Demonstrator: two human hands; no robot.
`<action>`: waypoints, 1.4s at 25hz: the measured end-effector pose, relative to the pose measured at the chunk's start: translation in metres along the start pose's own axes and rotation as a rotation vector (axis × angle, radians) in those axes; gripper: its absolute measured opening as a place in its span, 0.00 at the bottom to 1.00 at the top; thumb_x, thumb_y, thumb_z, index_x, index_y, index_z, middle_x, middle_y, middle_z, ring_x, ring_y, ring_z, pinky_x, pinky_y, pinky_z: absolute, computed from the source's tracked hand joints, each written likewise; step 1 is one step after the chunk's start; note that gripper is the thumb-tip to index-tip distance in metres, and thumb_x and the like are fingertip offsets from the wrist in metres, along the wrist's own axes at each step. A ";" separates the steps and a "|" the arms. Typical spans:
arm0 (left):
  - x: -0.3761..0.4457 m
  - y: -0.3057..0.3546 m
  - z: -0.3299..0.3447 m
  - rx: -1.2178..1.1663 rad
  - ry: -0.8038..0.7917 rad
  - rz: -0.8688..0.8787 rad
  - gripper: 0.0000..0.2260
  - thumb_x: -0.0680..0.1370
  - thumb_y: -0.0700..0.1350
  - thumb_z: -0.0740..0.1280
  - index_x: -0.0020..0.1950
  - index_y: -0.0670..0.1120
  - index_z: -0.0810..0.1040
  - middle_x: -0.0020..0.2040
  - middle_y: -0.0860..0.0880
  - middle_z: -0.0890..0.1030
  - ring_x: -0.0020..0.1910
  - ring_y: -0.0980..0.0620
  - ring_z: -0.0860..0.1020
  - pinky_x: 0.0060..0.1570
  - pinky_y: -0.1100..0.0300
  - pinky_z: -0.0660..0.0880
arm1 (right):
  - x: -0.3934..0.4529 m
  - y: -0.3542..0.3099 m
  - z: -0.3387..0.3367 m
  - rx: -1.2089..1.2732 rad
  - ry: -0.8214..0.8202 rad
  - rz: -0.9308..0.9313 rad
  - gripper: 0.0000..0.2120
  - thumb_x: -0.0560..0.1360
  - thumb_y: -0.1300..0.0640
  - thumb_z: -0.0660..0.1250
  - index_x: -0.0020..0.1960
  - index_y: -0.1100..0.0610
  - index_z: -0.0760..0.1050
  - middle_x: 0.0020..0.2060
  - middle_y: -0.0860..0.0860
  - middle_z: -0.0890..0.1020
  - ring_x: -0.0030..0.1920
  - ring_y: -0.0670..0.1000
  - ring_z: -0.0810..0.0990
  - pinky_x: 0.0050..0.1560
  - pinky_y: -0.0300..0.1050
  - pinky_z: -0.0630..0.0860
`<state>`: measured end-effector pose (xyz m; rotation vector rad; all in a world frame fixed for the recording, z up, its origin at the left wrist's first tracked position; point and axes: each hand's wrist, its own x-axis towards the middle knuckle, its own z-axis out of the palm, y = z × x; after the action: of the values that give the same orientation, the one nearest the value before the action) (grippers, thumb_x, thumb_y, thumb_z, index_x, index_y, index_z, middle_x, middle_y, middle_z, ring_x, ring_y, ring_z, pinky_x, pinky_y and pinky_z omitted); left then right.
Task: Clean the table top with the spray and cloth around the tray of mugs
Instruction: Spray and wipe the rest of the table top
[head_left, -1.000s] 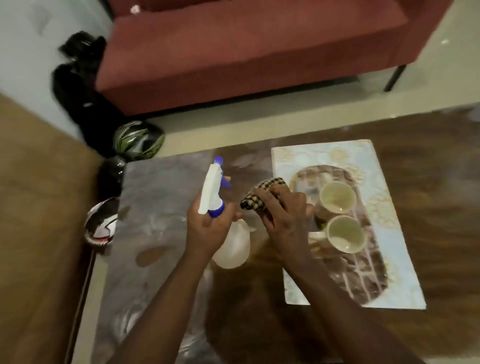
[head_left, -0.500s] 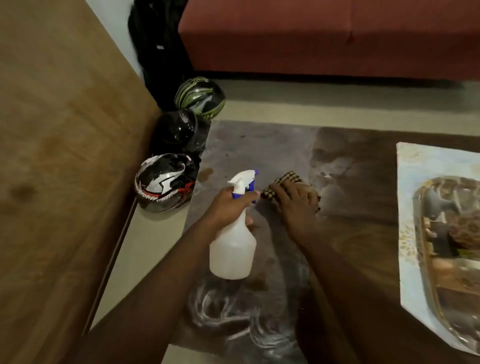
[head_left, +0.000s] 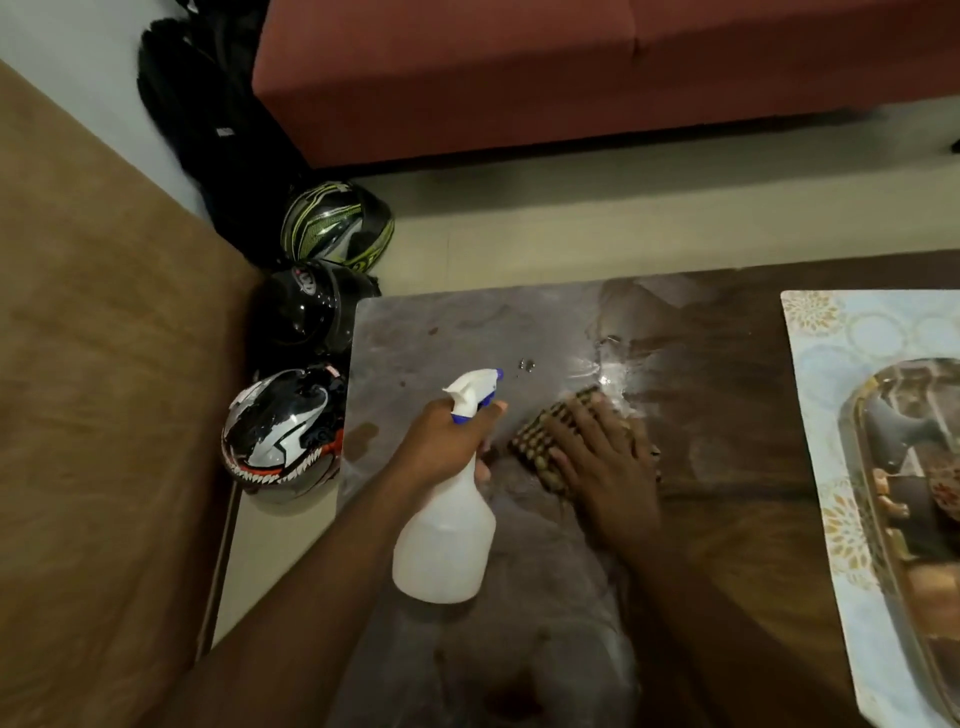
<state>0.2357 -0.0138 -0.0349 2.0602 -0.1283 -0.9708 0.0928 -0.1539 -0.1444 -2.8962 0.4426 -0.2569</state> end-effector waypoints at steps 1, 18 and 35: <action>0.005 0.004 -0.004 0.035 -0.037 -0.037 0.10 0.79 0.55 0.66 0.51 0.49 0.78 0.36 0.46 0.80 0.26 0.48 0.79 0.34 0.57 0.77 | 0.019 0.004 0.004 -0.015 0.024 0.168 0.20 0.79 0.48 0.53 0.69 0.48 0.67 0.71 0.54 0.68 0.73 0.57 0.59 0.70 0.63 0.55; 0.019 0.056 -0.050 0.099 -0.039 -0.020 0.09 0.78 0.54 0.66 0.52 0.50 0.79 0.32 0.47 0.82 0.23 0.53 0.78 0.34 0.61 0.76 | 0.092 -0.051 -0.003 -0.028 -0.309 0.185 0.25 0.79 0.41 0.48 0.73 0.48 0.62 0.73 0.52 0.65 0.74 0.60 0.59 0.71 0.62 0.46; 0.041 0.034 -0.060 0.051 -0.035 -0.087 0.09 0.77 0.55 0.68 0.42 0.52 0.74 0.34 0.50 0.80 0.23 0.54 0.78 0.34 0.61 0.75 | 0.178 -0.022 0.018 0.072 -0.076 0.458 0.23 0.77 0.41 0.53 0.69 0.45 0.70 0.72 0.51 0.66 0.74 0.60 0.57 0.67 0.65 0.52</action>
<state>0.3135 -0.0140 -0.0132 2.1104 -0.0826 -1.0673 0.2694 -0.1857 -0.1317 -2.6278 1.0328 -0.0867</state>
